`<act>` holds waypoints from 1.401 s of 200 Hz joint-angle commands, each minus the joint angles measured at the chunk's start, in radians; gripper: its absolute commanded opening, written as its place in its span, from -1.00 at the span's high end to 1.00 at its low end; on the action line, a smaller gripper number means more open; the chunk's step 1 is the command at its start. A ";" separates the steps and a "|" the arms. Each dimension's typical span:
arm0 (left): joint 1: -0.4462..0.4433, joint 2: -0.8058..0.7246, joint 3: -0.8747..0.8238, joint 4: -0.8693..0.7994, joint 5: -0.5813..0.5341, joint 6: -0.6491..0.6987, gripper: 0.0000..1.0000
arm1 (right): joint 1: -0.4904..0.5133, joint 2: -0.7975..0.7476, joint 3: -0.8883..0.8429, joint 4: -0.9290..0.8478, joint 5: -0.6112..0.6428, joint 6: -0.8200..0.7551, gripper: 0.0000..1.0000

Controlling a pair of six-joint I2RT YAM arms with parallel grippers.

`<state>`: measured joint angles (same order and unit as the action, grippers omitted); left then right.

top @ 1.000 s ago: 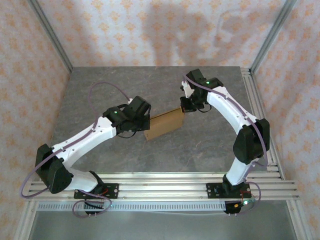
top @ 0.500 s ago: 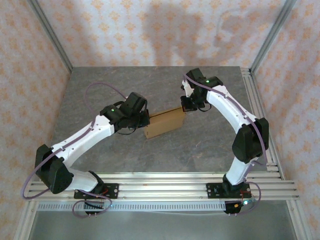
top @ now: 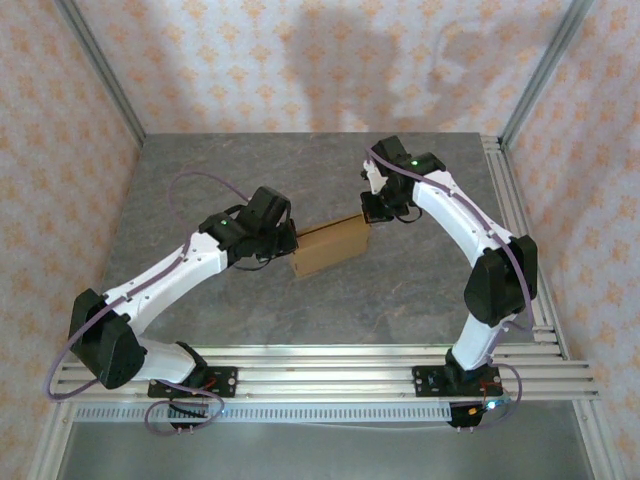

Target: Fold the paper box

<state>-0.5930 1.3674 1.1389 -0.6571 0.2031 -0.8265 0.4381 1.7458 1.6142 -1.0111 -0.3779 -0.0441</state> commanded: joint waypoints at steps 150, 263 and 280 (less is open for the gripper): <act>0.002 0.011 -0.089 0.019 -0.019 -0.002 1.00 | 0.009 -0.071 -0.203 0.164 0.015 -0.054 1.00; 0.002 0.060 -0.076 -0.003 -0.010 0.071 1.00 | 0.005 -0.302 -0.346 0.453 -0.029 -0.063 -0.51; 0.002 0.059 -0.079 0.001 -0.008 0.075 1.00 | 0.004 -0.303 -0.338 0.484 -0.043 -0.035 -0.56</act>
<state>-0.5930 1.3800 1.0801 -0.5831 0.2024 -0.7757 0.4446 1.4811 1.2709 -0.6178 -0.4103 -0.1120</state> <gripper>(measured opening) 0.049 0.767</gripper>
